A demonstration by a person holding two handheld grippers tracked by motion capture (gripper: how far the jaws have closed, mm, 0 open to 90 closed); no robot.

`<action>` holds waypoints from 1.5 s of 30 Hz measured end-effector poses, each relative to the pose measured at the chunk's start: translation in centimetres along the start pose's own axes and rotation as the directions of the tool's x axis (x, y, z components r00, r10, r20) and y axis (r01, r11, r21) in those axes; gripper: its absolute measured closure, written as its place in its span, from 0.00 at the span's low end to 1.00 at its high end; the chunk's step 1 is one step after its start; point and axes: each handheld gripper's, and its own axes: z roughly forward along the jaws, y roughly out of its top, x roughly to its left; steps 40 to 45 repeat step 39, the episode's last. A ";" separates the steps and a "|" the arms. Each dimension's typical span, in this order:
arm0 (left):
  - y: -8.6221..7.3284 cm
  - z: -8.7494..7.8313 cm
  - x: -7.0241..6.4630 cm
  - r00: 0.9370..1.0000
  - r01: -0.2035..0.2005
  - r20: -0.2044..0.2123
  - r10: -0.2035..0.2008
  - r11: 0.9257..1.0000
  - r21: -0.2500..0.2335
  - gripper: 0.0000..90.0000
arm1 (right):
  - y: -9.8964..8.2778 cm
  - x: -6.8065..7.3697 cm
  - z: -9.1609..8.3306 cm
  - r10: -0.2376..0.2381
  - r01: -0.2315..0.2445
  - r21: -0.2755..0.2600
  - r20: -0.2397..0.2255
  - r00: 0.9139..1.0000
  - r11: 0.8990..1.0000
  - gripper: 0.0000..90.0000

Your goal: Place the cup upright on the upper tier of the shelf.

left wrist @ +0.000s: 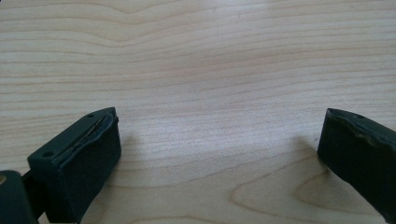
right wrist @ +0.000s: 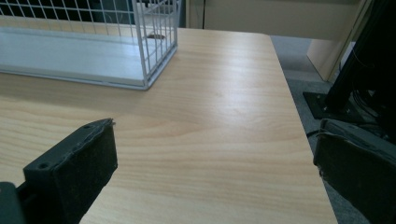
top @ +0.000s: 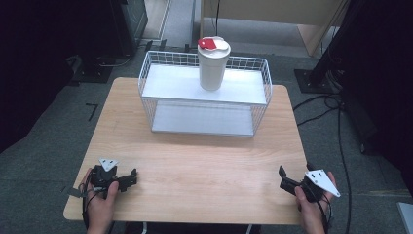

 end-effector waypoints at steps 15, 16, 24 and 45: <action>0.0 0.0 0.0 1.000 0.001 -0.001 -0.001 1.000 0.001 0.00 | -2.0 -1.7 -0.1 -0.004 0.008 0.163 -0.023 1.000 0.987 0.00; 0.0 0.0 0.0 1.000 0.000 -0.001 0.000 1.000 0.001 0.00 | -2.0 -1.9 0.0 0.004 0.004 0.201 -0.042 0.999 0.979 0.00; 0.0 0.0 0.0 1.000 0.000 -0.001 0.000 1.000 0.001 0.00 | -2.2 -1.2 0.4 -0.033 0.067 0.338 -0.105 0.994 0.939 0.00; 0.0 0.0 0.0 1.000 0.001 -0.001 -0.001 1.000 0.001 0.00 | -2.3 -0.7 1.0 -0.052 0.122 0.415 -0.175 0.983 0.902 0.00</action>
